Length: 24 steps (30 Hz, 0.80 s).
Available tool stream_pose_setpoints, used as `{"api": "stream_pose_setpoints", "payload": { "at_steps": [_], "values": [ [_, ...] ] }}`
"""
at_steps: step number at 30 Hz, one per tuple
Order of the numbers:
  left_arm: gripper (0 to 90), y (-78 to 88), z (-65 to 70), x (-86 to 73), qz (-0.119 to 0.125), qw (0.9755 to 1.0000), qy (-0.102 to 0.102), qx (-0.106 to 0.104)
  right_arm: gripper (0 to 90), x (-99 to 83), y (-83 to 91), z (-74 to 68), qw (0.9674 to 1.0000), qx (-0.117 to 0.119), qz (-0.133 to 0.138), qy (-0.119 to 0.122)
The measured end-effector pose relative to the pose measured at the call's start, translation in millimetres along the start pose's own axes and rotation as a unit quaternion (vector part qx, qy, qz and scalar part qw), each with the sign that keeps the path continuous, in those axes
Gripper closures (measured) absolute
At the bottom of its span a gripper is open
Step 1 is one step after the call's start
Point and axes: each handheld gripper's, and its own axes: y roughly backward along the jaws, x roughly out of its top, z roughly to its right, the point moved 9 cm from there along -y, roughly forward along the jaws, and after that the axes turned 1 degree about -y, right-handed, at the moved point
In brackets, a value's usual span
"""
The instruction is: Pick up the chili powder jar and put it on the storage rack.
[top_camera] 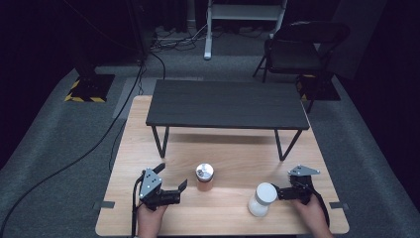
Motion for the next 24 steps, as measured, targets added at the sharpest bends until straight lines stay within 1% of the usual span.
{"api": "stream_pose_setpoints", "payload": {
  "at_steps": [7, 15, 19, 24],
  "values": [
    [1.6, -7.2, 4.0, 7.1, 0.021, 0.9994, -0.004, -0.027, 0.0, 0.0, 0.0, -0.1, 1.0000, 0.000, 0.000, -0.001],
    [1.9, -21.4, 15.0, 13.1, 0.022, 0.9985, -0.019, -0.046, 0.0, 0.0, 0.0, -0.1, 1.0000, 0.000, 0.000, -0.001],
    [2.1, -30.5, 21.4, 15.8, 0.026, 0.9979, -0.019, -0.056, 0.0, 0.0, 0.0, -0.1, 1.0000, 0.000, 0.000, 0.000],
    [2.2, -42.6, 28.3, 17.8, 0.018, 0.9973, -0.023, -0.068, 0.0, -0.2, 0.2, -0.7, 1.0000, -0.002, 0.000, -0.002]
  ]
}}
